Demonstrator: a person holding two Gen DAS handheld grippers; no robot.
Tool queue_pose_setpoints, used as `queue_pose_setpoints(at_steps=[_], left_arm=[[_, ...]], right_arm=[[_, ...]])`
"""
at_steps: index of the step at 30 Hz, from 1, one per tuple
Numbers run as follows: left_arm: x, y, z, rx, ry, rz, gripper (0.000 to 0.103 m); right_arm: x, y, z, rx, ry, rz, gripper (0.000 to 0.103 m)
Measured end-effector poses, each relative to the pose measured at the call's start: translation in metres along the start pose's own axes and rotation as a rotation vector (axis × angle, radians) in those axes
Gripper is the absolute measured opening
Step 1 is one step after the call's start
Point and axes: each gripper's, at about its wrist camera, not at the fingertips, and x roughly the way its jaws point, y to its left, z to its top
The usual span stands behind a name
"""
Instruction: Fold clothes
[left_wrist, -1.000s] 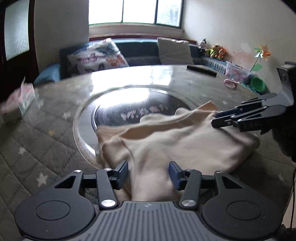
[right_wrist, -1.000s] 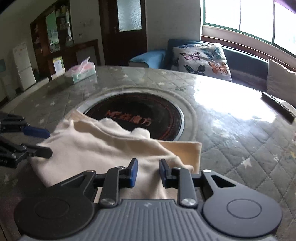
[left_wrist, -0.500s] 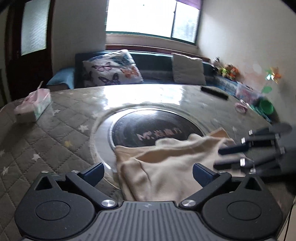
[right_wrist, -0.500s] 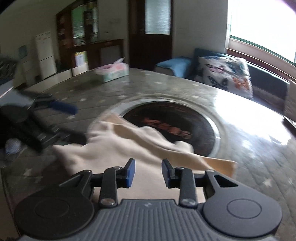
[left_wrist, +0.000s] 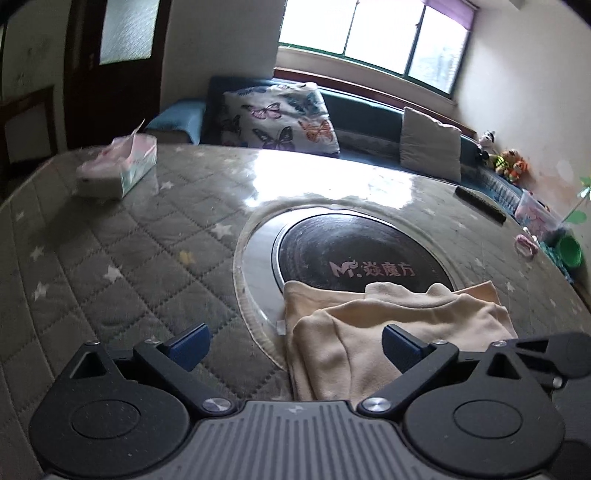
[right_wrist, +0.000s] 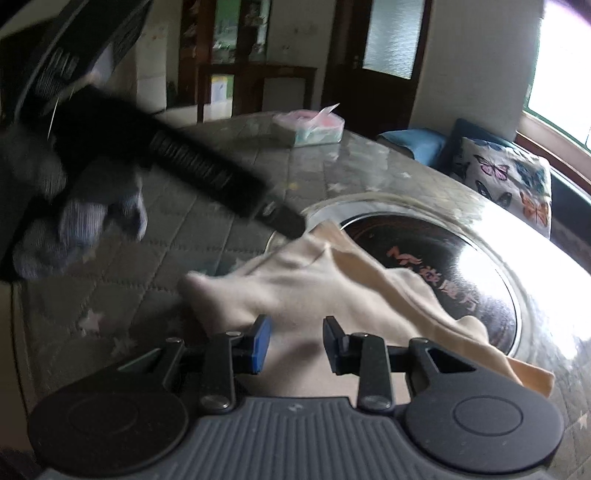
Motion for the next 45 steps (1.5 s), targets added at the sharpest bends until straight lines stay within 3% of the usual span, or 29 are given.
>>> queue_pose_setpoints(at_steps=[6, 8, 15, 16, 20, 26, 29, 33, 35, 38, 45], left_arm=[[0.006, 0.010, -0.002, -0.091, 0.044, -0.028, 0.083], [0.009, 0.013, -0.003, -0.125, 0.063, -0.043, 0.081], [0.013, 0.017, -0.007, -0.198, 0.103, -0.085, 0.081], [0.014, 0.017, -0.007, -0.209, 0.109, -0.090, 0.081], [0.018, 0.021, -0.007, -0.268, 0.130, -0.107, 0.081], [0.022, 0.024, -0.010, -0.410, 0.169, -0.178, 0.081], [0.025, 0.025, -0.013, -0.489, 0.195, -0.229, 0.069], [0.038, 0.029, -0.022, -0.641, 0.258, -0.319, 0.032], [0.041, 0.031, -0.026, -0.676, 0.262, -0.320, 0.024], [0.044, 0.033, -0.030, -0.709, 0.262, -0.315, 0.020], [0.043, 0.029, -0.026, -0.660, 0.254, -0.294, 0.020]], right_arm=[[-0.019, 0.011, 0.005, -0.050, -0.048, 0.018, 0.033], [-0.023, 0.018, 0.006, -0.072, -0.054, 0.043, 0.040], [-0.003, 0.046, 0.003, -0.163, -0.019, 0.065, 0.041], [-0.001, 0.049, 0.002, -0.176, -0.015, 0.052, 0.039], [-0.001, 0.048, 0.003, -0.177, -0.025, 0.024, 0.013], [-0.023, 0.023, 0.006, -0.065, -0.090, 0.071, 0.005], [-0.034, 0.012, 0.008, -0.024, -0.120, 0.085, 0.005], [-0.047, 0.002, 0.006, 0.008, -0.148, 0.093, 0.005], [-0.051, 0.004, 0.003, 0.008, -0.149, 0.098, 0.005], [-0.049, 0.005, 0.002, -0.002, -0.139, 0.121, 0.005], [-0.061, -0.015, -0.011, 0.075, -0.135, 0.118, 0.015]])
